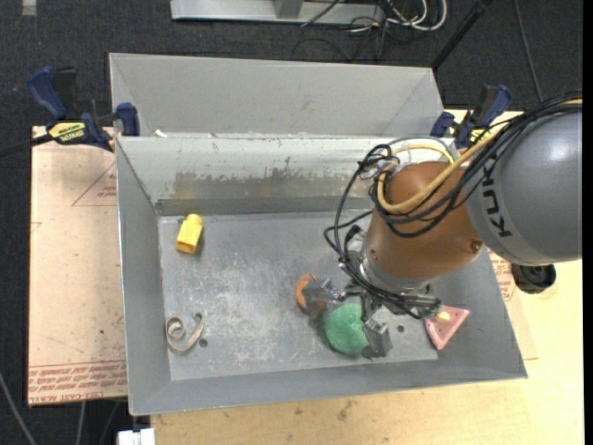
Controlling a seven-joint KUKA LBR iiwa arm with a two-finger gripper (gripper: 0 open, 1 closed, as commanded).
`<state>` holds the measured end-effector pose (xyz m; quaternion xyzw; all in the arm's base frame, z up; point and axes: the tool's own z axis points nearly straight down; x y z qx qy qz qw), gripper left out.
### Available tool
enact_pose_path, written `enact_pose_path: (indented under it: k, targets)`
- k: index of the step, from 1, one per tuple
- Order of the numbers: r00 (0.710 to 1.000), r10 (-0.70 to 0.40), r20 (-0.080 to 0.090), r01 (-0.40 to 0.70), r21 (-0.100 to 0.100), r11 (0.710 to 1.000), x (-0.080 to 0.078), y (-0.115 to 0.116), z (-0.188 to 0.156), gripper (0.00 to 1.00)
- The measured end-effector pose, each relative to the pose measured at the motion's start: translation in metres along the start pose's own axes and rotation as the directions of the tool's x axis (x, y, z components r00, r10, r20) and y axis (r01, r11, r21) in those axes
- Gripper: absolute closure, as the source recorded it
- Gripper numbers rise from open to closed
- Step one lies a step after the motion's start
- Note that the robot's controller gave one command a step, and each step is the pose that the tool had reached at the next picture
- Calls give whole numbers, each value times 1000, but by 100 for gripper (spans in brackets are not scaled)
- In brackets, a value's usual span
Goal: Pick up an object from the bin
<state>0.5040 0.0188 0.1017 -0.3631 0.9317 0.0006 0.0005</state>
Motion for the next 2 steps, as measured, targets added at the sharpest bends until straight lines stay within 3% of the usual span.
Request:
enact_pose_path:
  k: [1, 2]
  targets:
    - [963, 270, 0, -270, -1, 963, 18, -3, 29, 100]
    - [963, 270, 0, -270, -1, 963, 18, -3, 29, 100]
